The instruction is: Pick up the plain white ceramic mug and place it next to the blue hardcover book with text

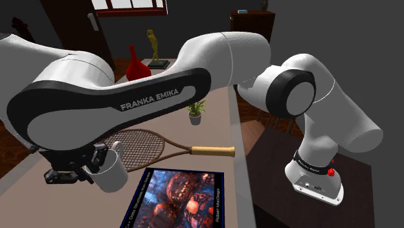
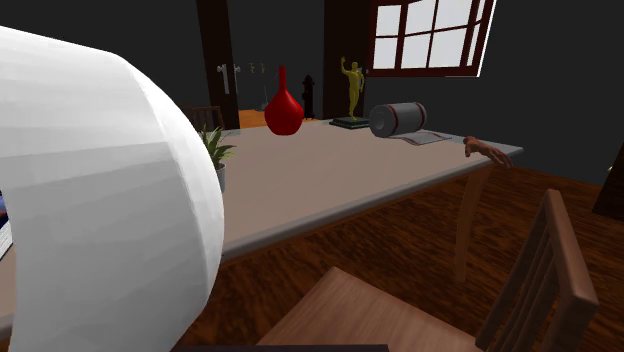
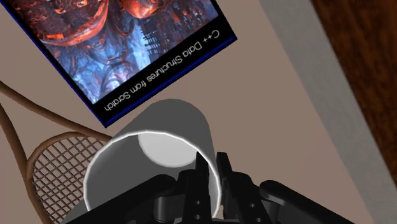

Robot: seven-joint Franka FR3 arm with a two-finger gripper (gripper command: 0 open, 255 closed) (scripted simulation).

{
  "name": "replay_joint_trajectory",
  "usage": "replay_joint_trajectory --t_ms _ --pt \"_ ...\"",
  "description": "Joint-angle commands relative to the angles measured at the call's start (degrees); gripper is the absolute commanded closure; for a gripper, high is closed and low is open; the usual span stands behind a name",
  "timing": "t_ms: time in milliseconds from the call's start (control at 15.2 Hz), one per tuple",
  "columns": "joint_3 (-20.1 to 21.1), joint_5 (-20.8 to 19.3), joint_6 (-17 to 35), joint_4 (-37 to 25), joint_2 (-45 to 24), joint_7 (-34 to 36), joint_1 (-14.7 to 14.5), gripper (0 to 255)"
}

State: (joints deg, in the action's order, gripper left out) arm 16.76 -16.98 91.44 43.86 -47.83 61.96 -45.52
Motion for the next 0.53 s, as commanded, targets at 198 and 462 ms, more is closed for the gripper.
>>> replay_joint_trajectory --t_ms 198,462 --pt "-0.1 -0.3 1.2 -0.5 -2.2 1.1 -0.8 255" --pt "0.0 -0.2 5.2 5.0 -0.9 1.9 0.1 255"
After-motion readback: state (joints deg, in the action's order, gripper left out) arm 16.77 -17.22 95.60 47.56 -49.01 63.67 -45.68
